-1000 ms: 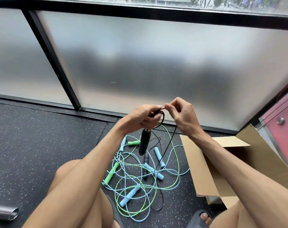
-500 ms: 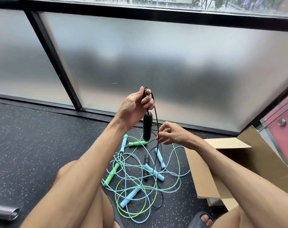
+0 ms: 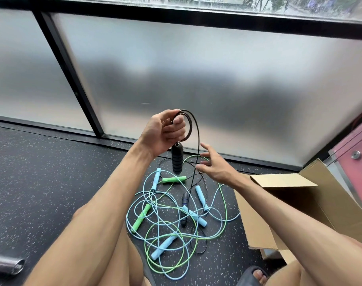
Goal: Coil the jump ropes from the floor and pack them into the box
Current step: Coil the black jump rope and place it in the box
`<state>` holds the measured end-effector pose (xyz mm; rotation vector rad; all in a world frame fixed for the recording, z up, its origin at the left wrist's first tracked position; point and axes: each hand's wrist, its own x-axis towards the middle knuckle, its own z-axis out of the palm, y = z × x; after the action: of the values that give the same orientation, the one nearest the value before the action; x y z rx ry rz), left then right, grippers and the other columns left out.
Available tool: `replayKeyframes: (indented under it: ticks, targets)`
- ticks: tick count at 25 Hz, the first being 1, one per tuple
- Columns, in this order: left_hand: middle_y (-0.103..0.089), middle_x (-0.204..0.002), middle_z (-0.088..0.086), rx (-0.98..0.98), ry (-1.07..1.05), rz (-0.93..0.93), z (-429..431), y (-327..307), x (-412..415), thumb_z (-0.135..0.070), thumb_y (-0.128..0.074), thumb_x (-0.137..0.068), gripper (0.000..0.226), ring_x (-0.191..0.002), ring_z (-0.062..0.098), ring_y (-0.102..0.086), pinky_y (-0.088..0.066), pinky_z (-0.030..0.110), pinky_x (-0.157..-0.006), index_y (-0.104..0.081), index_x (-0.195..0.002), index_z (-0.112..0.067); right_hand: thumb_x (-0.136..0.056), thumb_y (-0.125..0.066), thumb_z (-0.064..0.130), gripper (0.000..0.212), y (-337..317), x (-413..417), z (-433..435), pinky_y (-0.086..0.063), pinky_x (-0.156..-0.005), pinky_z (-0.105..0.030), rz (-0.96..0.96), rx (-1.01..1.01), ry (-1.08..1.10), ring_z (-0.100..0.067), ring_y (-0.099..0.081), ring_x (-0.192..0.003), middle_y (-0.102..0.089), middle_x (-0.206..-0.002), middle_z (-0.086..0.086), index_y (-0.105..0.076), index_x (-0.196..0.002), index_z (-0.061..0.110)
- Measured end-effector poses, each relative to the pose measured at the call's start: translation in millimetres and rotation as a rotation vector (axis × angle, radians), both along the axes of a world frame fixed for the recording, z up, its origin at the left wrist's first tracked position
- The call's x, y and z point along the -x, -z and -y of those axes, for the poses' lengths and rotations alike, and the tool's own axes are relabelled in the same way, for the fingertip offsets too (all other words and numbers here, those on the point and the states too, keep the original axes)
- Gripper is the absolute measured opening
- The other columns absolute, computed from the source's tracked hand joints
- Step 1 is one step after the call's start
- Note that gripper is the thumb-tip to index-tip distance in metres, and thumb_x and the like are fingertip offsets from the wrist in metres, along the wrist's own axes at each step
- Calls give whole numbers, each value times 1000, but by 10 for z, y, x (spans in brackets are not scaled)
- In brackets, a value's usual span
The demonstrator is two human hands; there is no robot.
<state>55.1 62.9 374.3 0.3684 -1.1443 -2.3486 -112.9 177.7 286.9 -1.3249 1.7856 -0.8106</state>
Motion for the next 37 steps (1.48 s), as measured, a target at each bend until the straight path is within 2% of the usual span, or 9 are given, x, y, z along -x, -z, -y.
replayKeyframes:
  ticks: [2,5,9,12,17,23,30,34,37]
  targets:
    - [-11,-51,-7,-7,71,17,-46,-16,2,-24,-33,-101,42,-43,10,-9,-18,24,-45,-45,-61,-16,-93,-66,18,66,-17,6,12,-46,-105,-38,0,11,-15,-22,-55,-120,-46,-134,-2,-31,-149,24]
    - [-15,-53,-7,-35,56,-84,-55,-9,22,-24,-31,-103,38,-45,10,-13,-20,24,-48,-47,-70,-14,-96,-61,15,22,-15,-10,-12,-50,-92,-31,49,-43,-92,-17,-65,-99,-70,-113,-10,-60,-118,13]
    - [-36,-59,-4,-43,-195,-198,-5,19,96,-25,-30,-107,34,-52,12,-34,-30,25,-60,-55,-90,-8,-98,-57,11,14,48,-106,-116,-54,-91,-30,88,-252,-209,-21,-69,-99,-74,-106,-13,-59,-110,4]
    - [-55,-65,2,-38,-458,-156,46,81,127,-25,-32,-107,38,-63,18,-57,-45,28,-70,-61,-99,-2,-99,-56,10,12,-16,-133,-203,-52,-74,-19,116,-323,-230,-18,-71,-89,-74,-103,-15,-51,-108,5]
    - [-73,-75,13,160,-763,-31,182,169,101,-21,-39,-107,35,-75,32,-72,-57,36,-80,-65,-101,3,-99,-55,10,9,-183,-158,-202,-59,-60,-33,135,-155,-137,-27,-68,-68,-70,-78,-16,-47,-97,5]
    - [-73,-78,21,434,-890,252,304,231,54,-23,-41,-106,39,-76,34,-74,-58,33,-71,-65,-100,7,-100,-53,17,11,-336,-177,-205,-41,-58,-15,-225,245,-171,-1,-48,-61,-59,-74,6,-60,-92,16]
    - [-71,-66,16,534,-606,485,218,392,154,-22,-41,-106,40,-62,30,-72,-57,30,-61,-64,-100,10,-101,-51,10,16,-558,-168,-204,-31,-52,-12,-247,557,-20,-4,-47,-57,-48,-63,14,-60,-88,11]
    - [-69,-62,13,518,-150,530,51,439,234,-22,-41,-106,41,-55,26,-67,-55,33,-64,-62,-103,14,-102,-51,16,19,-629,-142,-187,-30,-51,-18,-227,635,79,-6,-43,-53,-48,-60,12,-59,-86,10]
    - [-55,-57,10,504,216,498,-67,404,223,-24,-40,-106,40,-51,22,-53,-47,31,-59,-63,-102,9,-103,-50,26,23,-643,-16,-157,-36,-50,-36,-132,664,201,-14,-41,-52,-47,-59,11,-58,-84,15]
